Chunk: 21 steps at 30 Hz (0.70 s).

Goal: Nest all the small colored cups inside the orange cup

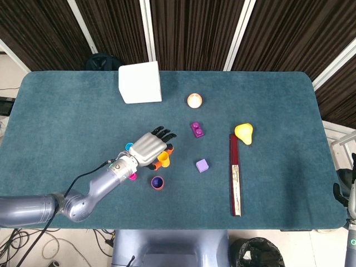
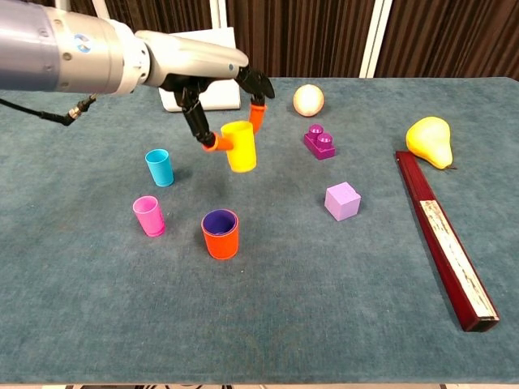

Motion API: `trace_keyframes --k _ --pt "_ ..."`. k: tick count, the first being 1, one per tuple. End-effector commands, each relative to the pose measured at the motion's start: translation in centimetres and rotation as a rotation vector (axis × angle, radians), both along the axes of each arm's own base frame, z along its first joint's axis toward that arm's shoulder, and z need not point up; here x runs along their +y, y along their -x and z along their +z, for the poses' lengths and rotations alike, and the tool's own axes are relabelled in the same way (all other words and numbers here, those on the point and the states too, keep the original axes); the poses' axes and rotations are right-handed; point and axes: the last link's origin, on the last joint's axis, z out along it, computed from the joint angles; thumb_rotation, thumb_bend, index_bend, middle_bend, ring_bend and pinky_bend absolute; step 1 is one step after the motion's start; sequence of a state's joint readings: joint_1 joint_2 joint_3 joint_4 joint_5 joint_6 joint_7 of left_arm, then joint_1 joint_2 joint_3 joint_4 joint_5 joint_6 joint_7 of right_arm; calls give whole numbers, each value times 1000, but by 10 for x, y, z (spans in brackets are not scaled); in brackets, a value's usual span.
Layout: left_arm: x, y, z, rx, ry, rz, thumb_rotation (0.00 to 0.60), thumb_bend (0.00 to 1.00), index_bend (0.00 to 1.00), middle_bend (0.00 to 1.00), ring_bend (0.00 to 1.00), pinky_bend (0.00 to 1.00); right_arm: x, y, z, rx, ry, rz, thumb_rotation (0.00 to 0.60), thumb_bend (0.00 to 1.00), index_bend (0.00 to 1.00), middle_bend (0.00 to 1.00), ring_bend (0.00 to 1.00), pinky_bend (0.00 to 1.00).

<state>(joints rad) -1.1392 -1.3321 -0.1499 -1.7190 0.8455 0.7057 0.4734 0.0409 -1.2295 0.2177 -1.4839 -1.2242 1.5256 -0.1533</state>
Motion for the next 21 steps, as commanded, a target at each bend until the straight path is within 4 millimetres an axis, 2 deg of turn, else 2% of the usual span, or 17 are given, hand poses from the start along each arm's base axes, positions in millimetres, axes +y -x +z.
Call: trace_keyframes --k 1,11,21 --pt "-12 0 0 10 26 -21 600 336 448 86 0 0 0 0 1 -2 5 0 600 420 36 0 35 11" --pt "-33 0 -6 44 70 -70 600 337 449 86 0 0 1 0 5 -10 21 5 600 420 36 0 35 10" --pt "-40 9 -4 74 76 -62 600 337 451 86 0 0 2 -2 9 -15 33 10 600 420 36 0 35 11"
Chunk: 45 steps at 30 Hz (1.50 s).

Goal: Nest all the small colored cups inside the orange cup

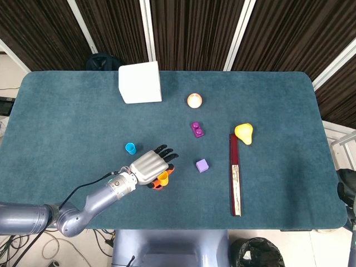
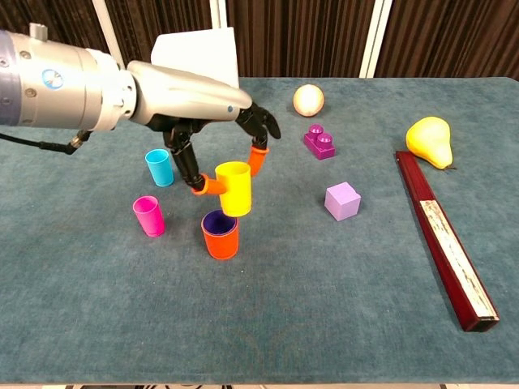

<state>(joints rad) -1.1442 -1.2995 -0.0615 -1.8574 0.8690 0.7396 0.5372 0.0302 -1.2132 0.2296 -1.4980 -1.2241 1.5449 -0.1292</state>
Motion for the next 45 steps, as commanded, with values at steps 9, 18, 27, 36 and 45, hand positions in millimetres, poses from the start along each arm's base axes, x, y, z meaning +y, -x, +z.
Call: trace_keyframes --k 9,18,27,36,45 --pt "-1 14 1 49 -26 -1 600 337 452 86 0 0 0 -1 1 0 3 4 600 420 36 0 35 10" --pt "0 17 -7 66 -53 -31 600 337 451 86 0 0 1 -2 0 -1 1 4 600 420 36 0 35 10" --pt "-3 14 -16 63 -45 -40 600 336 448 86 0 0 1 -1 0 -2 2 3 600 420 36 0 35 10" --pt "-5 18 -20 86 -28 -34 600 322 282 80 0 0 1 -1 0 -5 0 0 600 420 36 0 35 10" --pt "-1 22 -14 129 -53 -39 600 279 90 63 0 0 1 -1 1 -5 8 0 600 420 36 0 35 10"
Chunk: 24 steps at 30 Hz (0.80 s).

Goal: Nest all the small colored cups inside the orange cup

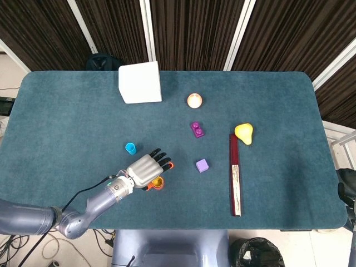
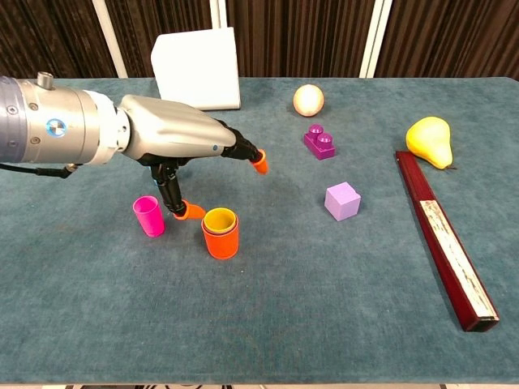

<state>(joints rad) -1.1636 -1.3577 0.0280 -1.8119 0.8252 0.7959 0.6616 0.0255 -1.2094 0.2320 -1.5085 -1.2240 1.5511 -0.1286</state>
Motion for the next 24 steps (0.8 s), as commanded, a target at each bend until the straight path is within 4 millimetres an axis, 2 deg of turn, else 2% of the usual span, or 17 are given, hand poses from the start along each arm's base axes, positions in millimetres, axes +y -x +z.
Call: trace_keyframes --k 1,7,15,24 --pt "3 -1 6 -7 -27 3 600 279 90 63 0 0 0 0 0 0 1 -1 600 420 36 0 35 10" --pt "22 5 23 -29 -155 1 600 277 142 64 0 0 0 1 0 -2 0 -4 600 420 36 0 35 10" --pt "59 42 39 -18 -262 154 600 277 206 65 0 0 -1 2 -2 0 -7 -11 600 419 36 0 35 10" --pt "83 64 29 -14 -265 226 600 278 254 65 0 0 -1 3 -5 7 -14 -16 600 420 36 0 35 11"
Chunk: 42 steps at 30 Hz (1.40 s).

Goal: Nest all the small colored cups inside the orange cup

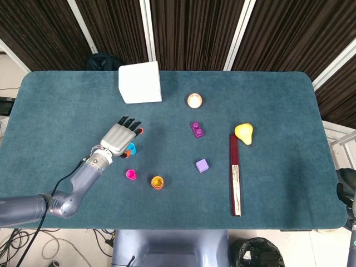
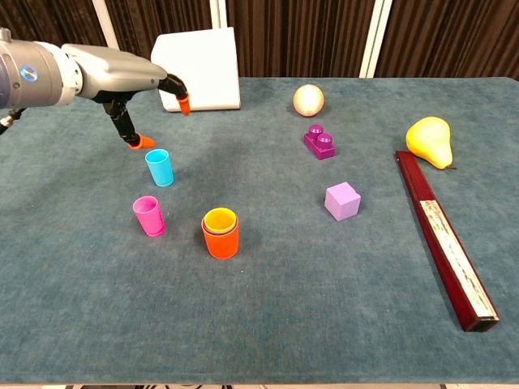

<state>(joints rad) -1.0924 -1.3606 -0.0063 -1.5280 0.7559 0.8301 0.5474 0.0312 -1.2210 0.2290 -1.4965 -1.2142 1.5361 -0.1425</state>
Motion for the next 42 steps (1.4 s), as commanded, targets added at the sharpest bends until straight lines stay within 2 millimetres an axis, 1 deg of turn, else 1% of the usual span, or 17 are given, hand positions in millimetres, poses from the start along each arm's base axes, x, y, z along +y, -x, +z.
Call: trace_keyframes --k 1,6,17,24,29,42 --pt "5 9 -10 -3 16 29 600 278 256 65 0 0 0 0 0 2 1 -1 600 420 36 0 35 10" --pt "9 19 -16 13 22 42 600 277 258 65 0 0 0 1 0 1 1 -4 600 420 36 0 35 10" --pt "5 25 -18 -1 50 54 600 278 262 65 0 0 0 1 0 0 3 -1 600 420 36 0 35 10" --pt "5 30 -19 6 56 61 600 278 335 69 0 0 -1 1 -1 0 1 -1 600 420 36 0 35 10" --pt "8 32 -19 4 41 65 600 280 362 72 0 0 -1 1 -1 1 0 -3 600 419 36 0 35 10" --pt "9 30 -29 7 44 53 600 296 373 74 0 0 -1 1 -1 4 3 -4 600 420 36 0 35 10"
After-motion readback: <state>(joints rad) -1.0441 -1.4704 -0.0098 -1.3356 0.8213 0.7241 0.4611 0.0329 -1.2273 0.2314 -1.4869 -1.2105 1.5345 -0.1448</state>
